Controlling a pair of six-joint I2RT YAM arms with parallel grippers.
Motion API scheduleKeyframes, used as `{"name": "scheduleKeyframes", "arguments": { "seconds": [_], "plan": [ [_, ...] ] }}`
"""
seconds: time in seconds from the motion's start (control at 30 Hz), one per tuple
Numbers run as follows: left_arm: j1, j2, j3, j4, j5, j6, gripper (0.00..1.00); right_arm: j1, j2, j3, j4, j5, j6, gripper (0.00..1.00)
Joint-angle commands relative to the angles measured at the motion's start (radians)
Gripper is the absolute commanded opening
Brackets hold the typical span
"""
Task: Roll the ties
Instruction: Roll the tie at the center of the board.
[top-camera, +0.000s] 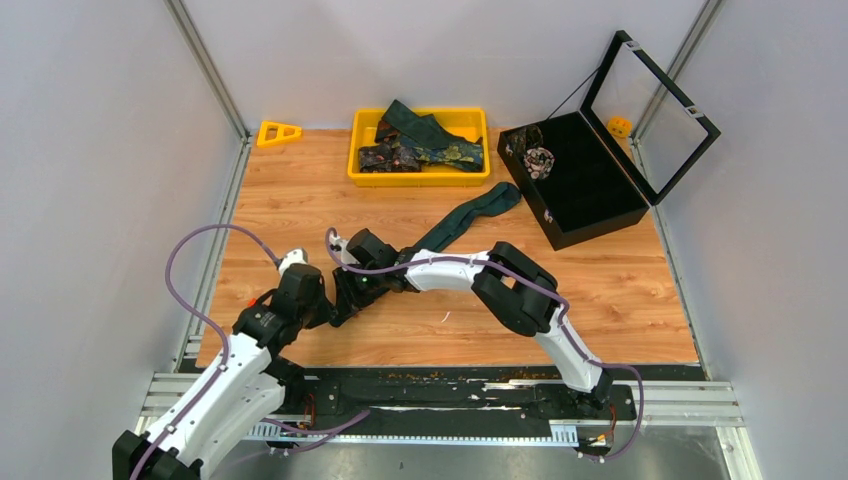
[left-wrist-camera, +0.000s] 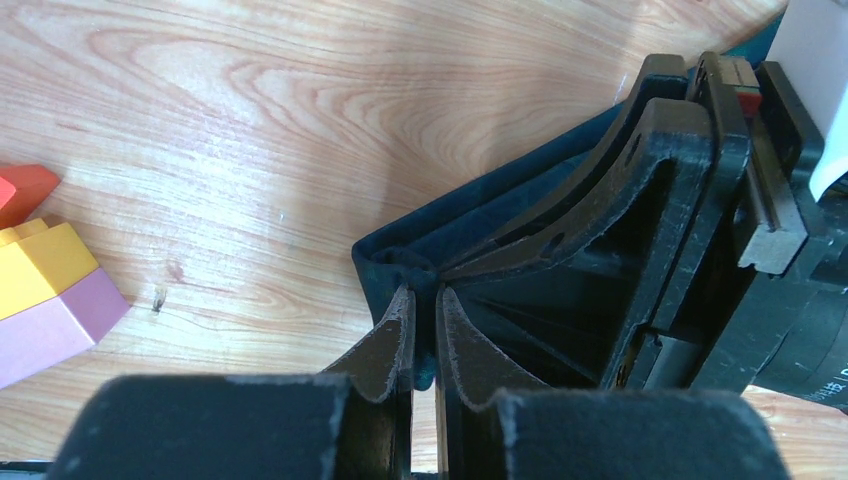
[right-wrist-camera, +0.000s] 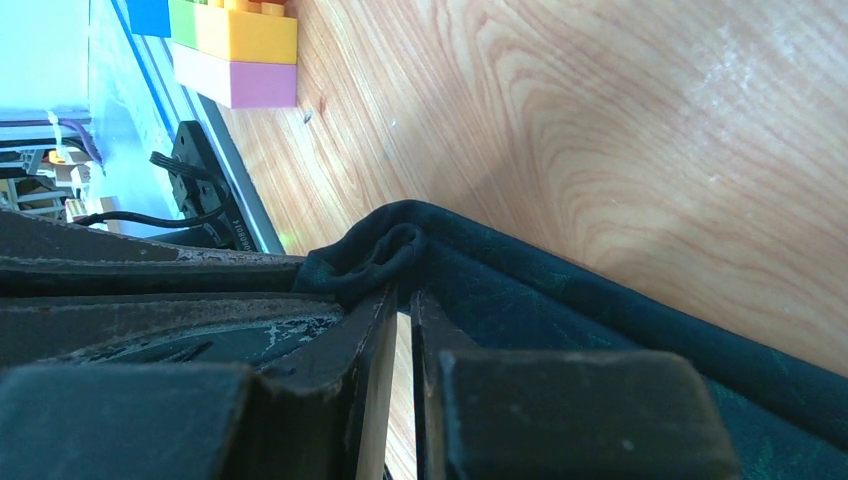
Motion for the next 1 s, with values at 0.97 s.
{"name": "scheduleKeyframes", "arguments": {
  "seconds": [0.97],
  "plan": [
    [0.005,0.300,0.036,0.213,0.014,0.011,0.00,-0.060,-0.118,-0.074,-0.019,0.014,-0.036,0.13]
  ]
}}
